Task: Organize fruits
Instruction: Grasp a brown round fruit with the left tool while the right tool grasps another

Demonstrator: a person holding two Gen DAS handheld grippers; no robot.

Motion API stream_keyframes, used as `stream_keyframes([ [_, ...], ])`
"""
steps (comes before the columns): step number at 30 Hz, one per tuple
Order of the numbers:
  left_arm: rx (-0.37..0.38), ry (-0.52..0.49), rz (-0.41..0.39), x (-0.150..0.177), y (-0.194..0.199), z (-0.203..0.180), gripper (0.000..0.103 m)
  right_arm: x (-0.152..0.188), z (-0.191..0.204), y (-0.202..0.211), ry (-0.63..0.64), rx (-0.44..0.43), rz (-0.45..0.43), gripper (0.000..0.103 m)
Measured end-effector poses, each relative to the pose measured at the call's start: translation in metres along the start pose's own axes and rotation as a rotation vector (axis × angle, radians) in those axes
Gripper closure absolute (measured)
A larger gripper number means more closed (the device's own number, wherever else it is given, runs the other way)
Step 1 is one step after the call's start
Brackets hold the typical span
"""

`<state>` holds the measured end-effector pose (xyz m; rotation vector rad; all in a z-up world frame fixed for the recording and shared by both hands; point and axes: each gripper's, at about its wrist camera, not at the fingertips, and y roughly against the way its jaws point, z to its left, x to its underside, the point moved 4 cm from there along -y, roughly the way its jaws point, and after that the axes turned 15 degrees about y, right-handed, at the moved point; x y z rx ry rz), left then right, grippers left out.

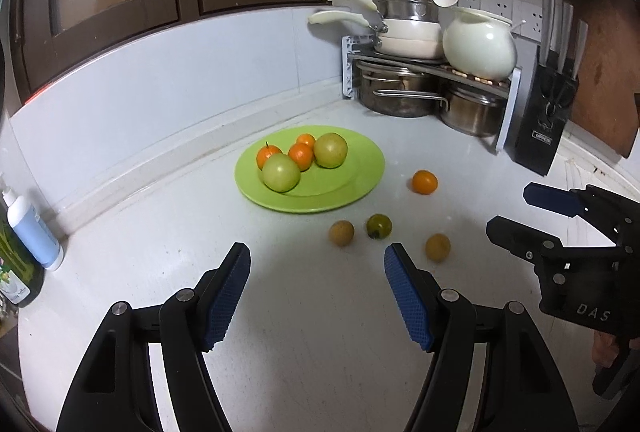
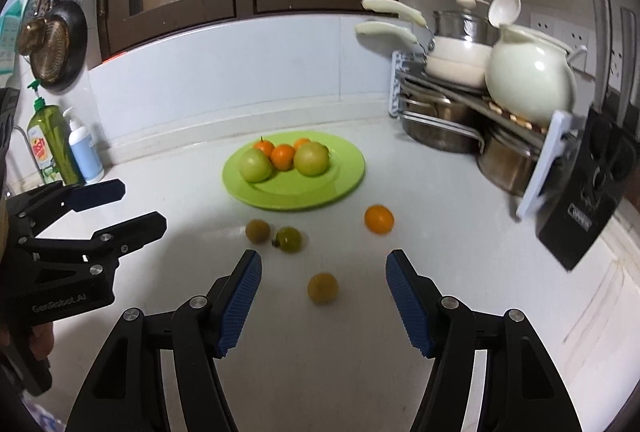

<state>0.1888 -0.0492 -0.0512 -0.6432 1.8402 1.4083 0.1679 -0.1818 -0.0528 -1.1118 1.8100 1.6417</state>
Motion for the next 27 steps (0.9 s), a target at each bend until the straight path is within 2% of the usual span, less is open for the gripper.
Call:
stream_keyframes([
  [15, 0.054, -0.105, 0.049, 0.002, -0.033, 0.005, 0.035, 0.016, 0.013, -0.021, -0.035, 0.011, 0.062, 0.038],
  [21, 0.074, -0.142, 0.07, 0.001, -0.05, 0.009, 0.039, 0.019, 0.012, -0.04, -0.06, 0.031, 0.103, 0.038],
  [27, 0.107, -0.181, 0.119, 0.001, -0.077, 0.004, 0.047, 0.024, 0.01, -0.057, -0.065, 0.052, 0.149, 0.038],
])
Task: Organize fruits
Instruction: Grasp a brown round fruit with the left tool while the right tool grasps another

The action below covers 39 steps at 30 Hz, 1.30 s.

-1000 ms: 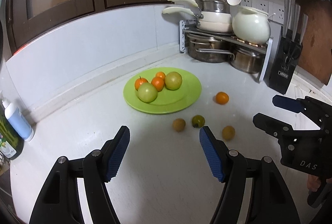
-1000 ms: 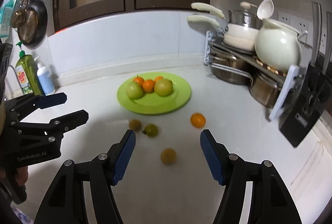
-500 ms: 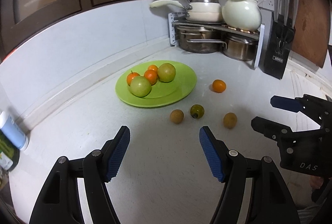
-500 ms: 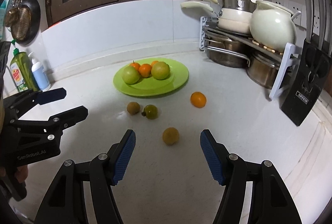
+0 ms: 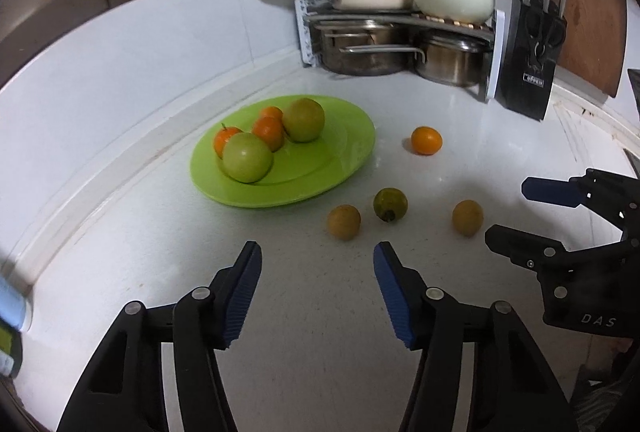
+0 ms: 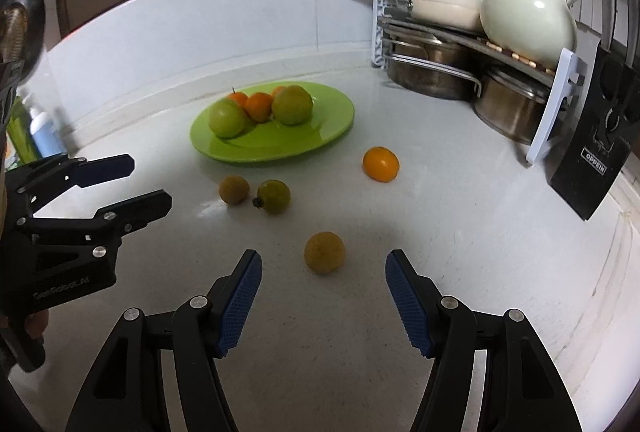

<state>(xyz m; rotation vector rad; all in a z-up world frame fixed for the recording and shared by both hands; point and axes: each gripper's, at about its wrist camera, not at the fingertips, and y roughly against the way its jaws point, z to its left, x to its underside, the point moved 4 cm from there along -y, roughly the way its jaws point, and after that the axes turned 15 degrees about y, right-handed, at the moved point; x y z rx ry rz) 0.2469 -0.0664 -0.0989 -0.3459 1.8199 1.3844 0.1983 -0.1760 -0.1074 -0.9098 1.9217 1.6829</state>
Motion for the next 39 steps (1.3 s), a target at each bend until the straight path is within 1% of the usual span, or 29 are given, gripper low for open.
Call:
stream_keyframes([
  [2, 0.014, -0.013, 0.012, -0.001, -0.008, -0.001, 0.05, 0.0, -0.001, -0.004, 0.0, 0.011, 0.008, 0.038],
  [4, 0.024, -0.027, 0.024, -0.002, -0.018, -0.002, 0.052, 0.001, -0.003, -0.01, -0.004, 0.008, 0.023, 0.042],
  [5, 0.031, -0.028, 0.031, -0.003, -0.022, -0.002, 0.054, 0.001, -0.003, -0.012, -0.006, 0.006, 0.029, 0.045],
  [7, 0.043, -0.032, 0.045, -0.004, -0.028, -0.003, 0.058, 0.0, -0.002, -0.016, -0.005, 0.007, 0.035, 0.045],
  [9, 0.056, -0.033, 0.052, -0.005, -0.035, -0.004, 0.059, -0.001, -0.002, -0.018, -0.005, 0.005, 0.037, 0.05],
  [11, 0.062, -0.032, 0.058, -0.007, -0.039, -0.005, 0.059, -0.002, -0.002, -0.022, -0.005, 0.002, 0.042, 0.05],
  [13, 0.07, -0.033, 0.065, -0.009, -0.043, -0.006, 0.059, -0.003, -0.001, -0.026, -0.009, -0.007, 0.046, 0.052],
  [16, 0.075, -0.031, 0.078, -0.012, -0.05, -0.008, 0.064, -0.004, -0.001, -0.03, -0.009, -0.011, 0.051, 0.054],
  [23, 0.095, 0.003, 0.099, -0.019, -0.059, -0.012, 0.068, -0.004, -0.002, -0.04, -0.016, -0.032, 0.064, 0.061],
  [25, 0.1, 0.004, 0.107, -0.019, -0.061, -0.013, 0.071, -0.002, -0.002, -0.043, -0.021, -0.043, 0.072, 0.064],
  [28, 0.1, 0.0, 0.115, -0.018, -0.063, -0.015, 0.075, -0.001, -0.003, -0.045, -0.027, -0.05, 0.075, 0.065],
  [29, 0.101, 0.0, 0.117, -0.018, -0.064, -0.015, 0.076, -0.001, -0.003, -0.045, -0.028, -0.054, 0.074, 0.068],
  [34, 0.089, 0.013, 0.113, -0.018, -0.067, -0.016, 0.077, -0.001, -0.005, -0.047, -0.035, -0.068, 0.076, 0.073],
  [39, 0.083, 0.012, 0.105, -0.018, -0.063, -0.016, 0.077, -0.002, -0.005, -0.046, -0.034, -0.073, 0.068, 0.074],
])
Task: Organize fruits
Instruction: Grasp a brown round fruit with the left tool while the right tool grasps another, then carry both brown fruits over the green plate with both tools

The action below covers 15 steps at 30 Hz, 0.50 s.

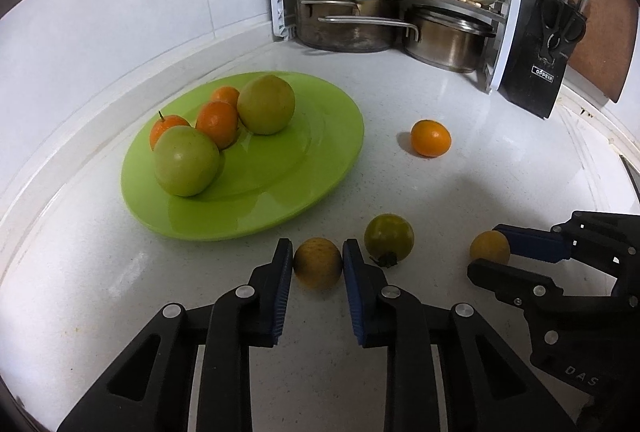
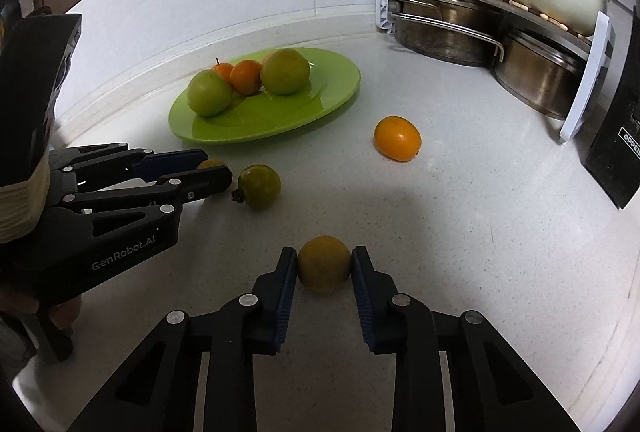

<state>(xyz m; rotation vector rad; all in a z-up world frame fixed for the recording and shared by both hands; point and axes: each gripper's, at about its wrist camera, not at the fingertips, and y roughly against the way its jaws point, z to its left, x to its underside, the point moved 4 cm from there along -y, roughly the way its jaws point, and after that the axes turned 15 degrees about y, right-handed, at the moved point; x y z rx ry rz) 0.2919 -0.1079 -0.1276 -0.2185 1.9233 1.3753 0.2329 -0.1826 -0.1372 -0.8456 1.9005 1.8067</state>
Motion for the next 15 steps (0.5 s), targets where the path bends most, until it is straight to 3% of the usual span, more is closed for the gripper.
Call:
stream_keyframes([
  [15, -0.022, 0.061, -0.071, 0.001, 0.049, 0.002, 0.077, -0.012, 0.003, 0.03, 0.044, -0.023, -0.076, 0.074],
])
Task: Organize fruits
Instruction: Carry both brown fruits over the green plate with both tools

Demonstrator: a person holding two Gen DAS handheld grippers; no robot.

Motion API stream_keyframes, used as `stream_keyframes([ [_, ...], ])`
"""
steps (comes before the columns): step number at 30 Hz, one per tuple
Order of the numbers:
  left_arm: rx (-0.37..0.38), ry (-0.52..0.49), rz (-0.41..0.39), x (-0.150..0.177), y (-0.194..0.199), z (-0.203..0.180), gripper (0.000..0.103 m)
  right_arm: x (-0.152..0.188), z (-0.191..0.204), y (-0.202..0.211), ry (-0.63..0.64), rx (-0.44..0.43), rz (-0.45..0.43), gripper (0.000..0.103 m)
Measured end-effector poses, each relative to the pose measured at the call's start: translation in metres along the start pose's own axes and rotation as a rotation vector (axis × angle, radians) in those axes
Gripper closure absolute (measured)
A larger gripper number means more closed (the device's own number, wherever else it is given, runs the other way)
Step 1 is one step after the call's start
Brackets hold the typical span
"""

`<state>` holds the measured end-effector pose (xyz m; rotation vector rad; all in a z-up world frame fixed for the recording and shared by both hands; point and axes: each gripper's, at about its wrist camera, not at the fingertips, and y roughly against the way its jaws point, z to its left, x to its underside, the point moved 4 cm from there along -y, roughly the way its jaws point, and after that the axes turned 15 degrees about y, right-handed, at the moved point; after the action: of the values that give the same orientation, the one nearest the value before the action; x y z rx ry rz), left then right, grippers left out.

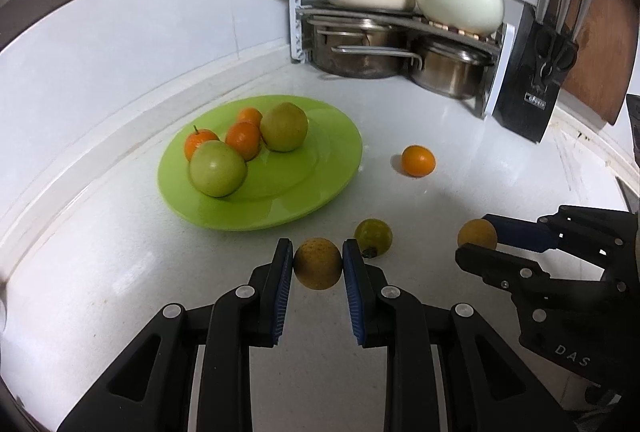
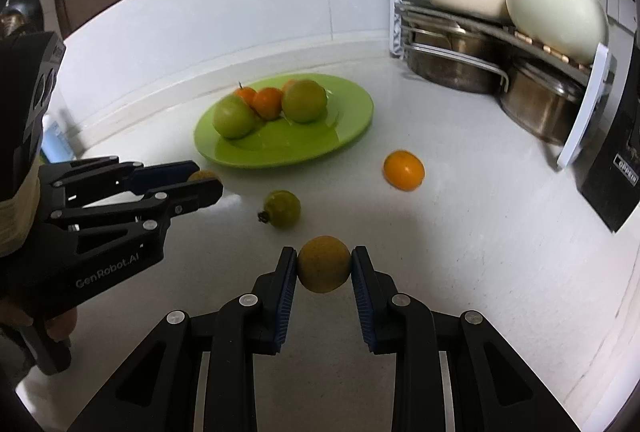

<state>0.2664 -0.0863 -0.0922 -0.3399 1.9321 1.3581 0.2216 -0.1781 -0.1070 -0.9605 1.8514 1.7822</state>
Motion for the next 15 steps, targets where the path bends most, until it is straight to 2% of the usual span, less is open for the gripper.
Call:
stream_keyframes([
  [15, -0.035, 0.026, -0.158, -0.017, 0.059, -0.009, 0.077, -0.034, -0.005, 0.048, 0.055, -0.025, -0.146, 0.074],
])
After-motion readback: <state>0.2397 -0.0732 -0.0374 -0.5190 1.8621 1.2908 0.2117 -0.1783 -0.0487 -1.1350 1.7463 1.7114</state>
